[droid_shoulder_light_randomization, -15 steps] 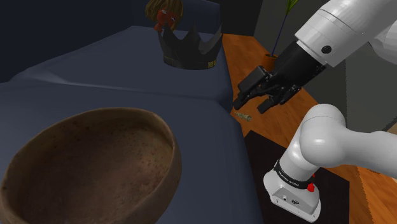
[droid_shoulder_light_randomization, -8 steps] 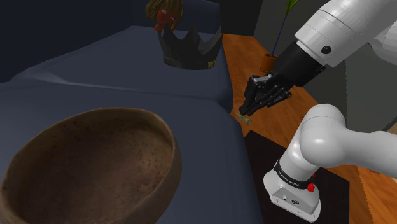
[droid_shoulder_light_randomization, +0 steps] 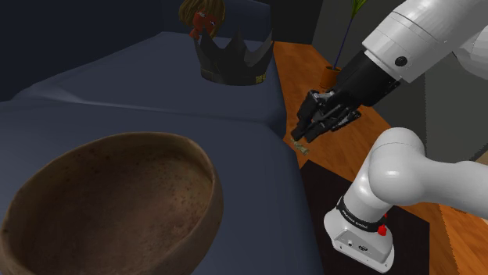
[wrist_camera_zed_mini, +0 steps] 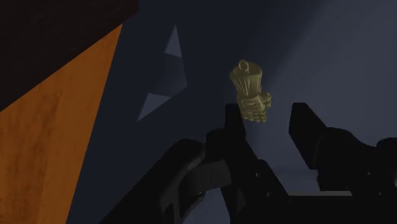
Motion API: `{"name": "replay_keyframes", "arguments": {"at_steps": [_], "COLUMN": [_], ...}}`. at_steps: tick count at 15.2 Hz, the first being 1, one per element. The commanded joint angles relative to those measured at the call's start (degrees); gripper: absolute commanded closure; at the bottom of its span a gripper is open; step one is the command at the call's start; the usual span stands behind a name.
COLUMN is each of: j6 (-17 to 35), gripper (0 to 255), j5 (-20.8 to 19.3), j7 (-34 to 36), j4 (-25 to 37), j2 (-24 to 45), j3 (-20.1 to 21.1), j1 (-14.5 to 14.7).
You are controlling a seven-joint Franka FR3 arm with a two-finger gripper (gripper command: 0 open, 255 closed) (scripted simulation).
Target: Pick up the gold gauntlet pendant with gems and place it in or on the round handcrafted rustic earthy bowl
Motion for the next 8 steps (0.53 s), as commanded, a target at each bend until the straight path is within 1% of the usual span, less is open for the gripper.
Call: {"name": "replay_keyframes", "arguments": {"at_steps": [1,2,3,8], "j6": [-3.6,-7.2,-7.3,-4.3], "gripper": [0,0,0,0], "j5": [-0.1,-0.1,-0.1,2.0], "j7": [-1.5,-2.9,-3.0,-3.3], "j4": [1.4,2.9,3.0,-0.8], "j2": [2.5,5.1,5.2,4.4], "j3": [-3.2,-6.3,-6.5,-4.2], "j1": [1.3,2.7,2.8,3.3]}}
